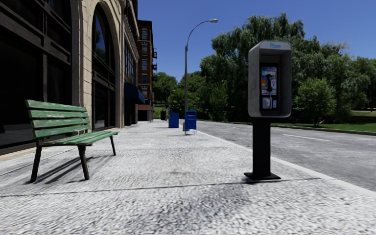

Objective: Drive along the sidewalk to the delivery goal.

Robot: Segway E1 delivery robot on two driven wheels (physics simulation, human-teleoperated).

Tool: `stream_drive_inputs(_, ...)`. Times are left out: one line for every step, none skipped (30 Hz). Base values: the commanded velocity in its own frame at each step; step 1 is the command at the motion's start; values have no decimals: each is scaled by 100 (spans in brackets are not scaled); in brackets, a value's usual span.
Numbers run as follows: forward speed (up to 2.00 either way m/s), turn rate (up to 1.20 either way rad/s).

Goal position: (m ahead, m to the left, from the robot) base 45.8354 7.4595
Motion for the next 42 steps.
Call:
stream_drive_inputs(200,24)
stream_drive_inputs(200,24)
stream_drive_inputs(200,24)
stream_drive_inputs(200,24)
stream_drive_inputs(200,24)
stream_drive_inputs(200,24)
stream_drive_inputs(200,24)
stream_drive_inputs(200,24)
stream_drive_inputs(200,24)
stream_drive_inputs(200,24)
stream_drive_inputs(200,24)
stream_drive_inputs(200,24)
stream_drive_inputs(200,24)
stream_drive_inputs(200,24)
stream_drive_inputs(200,24)
stream_drive_inputs(200,24)
stream_drive_inputs(200,24)
stream_drive_inputs(200,24)
stream_drive_inputs(200,24)
stream_drive_inputs(200,24)
stream_drive_inputs(200,24)
stream_drive_inputs(200,25)
stream_drive_inputs(200,25)
stream_drive_inputs(200,25)
stream_drive_inputs(200,25)
stream_drive_inputs(200,25)
stream_drive_inputs(200,25)
stream_drive_inputs(200,25)
stream_drive_inputs(200,25)
stream_drive_inputs(200,25)
stream_drive_inputs(200,25)
stream_drive_inputs(200,25)
stream_drive_inputs(200,25)
stream_drive_inputs(200,25)
stream_drive_inputs(200,25)
stream_drive_inputs(200,25)
stream_drive_inputs(200,25)
stream_drive_inputs(200,25)
stream_drive_inputs(200,25)
stream_drive_inputs(200,25)
stream_drive_inputs(200,25)
stream_drive_inputs(200,25)
